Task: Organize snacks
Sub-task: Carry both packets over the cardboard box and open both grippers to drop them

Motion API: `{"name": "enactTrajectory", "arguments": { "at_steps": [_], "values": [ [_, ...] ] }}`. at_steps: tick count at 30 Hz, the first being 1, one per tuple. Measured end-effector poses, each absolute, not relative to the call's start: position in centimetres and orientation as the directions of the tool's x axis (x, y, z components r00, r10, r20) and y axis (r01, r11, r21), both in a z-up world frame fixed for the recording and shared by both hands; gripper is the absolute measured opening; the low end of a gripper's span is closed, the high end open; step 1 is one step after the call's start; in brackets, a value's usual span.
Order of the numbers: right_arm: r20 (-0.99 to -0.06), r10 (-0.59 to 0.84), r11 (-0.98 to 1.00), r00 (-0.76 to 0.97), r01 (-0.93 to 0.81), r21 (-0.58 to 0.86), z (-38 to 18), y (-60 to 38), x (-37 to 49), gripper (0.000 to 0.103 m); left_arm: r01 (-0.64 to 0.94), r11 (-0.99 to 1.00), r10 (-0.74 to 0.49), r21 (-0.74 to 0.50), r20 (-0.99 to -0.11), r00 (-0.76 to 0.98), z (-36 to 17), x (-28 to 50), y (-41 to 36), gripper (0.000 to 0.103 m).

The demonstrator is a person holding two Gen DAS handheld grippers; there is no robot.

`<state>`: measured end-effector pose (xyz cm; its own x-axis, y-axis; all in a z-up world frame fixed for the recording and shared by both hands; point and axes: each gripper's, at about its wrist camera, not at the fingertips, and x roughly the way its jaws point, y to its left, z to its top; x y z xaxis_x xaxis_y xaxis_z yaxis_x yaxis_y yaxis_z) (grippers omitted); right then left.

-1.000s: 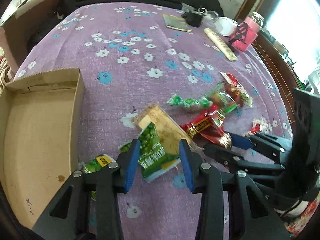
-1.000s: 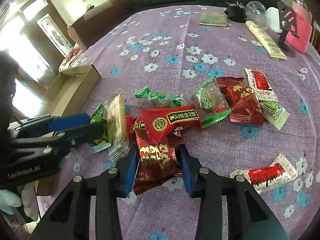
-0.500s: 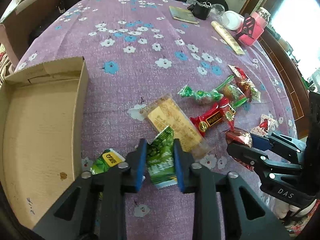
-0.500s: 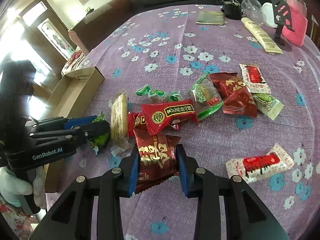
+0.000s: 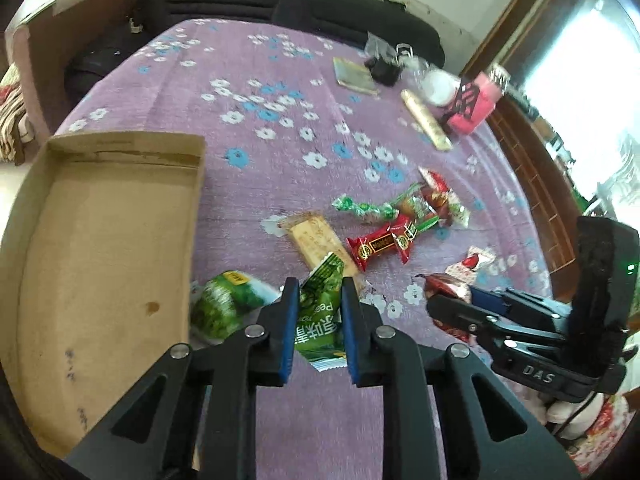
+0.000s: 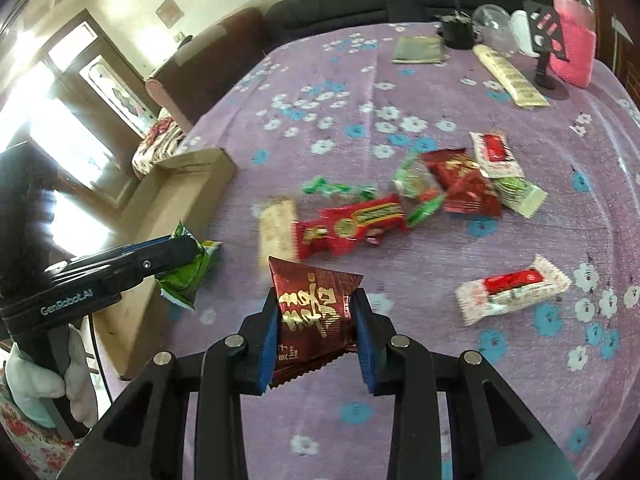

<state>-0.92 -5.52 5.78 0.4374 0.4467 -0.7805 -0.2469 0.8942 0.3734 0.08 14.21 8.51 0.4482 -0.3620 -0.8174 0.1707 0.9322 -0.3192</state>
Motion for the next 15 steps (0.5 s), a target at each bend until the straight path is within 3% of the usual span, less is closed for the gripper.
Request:
{"name": "enactTrajectory", "arguments": {
  "at_steps": [15],
  "values": [
    [-0.758,0.569,0.797,0.318,-0.441,0.413,7.6,10.8,-2.0,0.032,-0.064,0.967,-0.185,-0.245,-0.859,0.477,8.6,-4.8,29.6,0.022]
  ]
}}
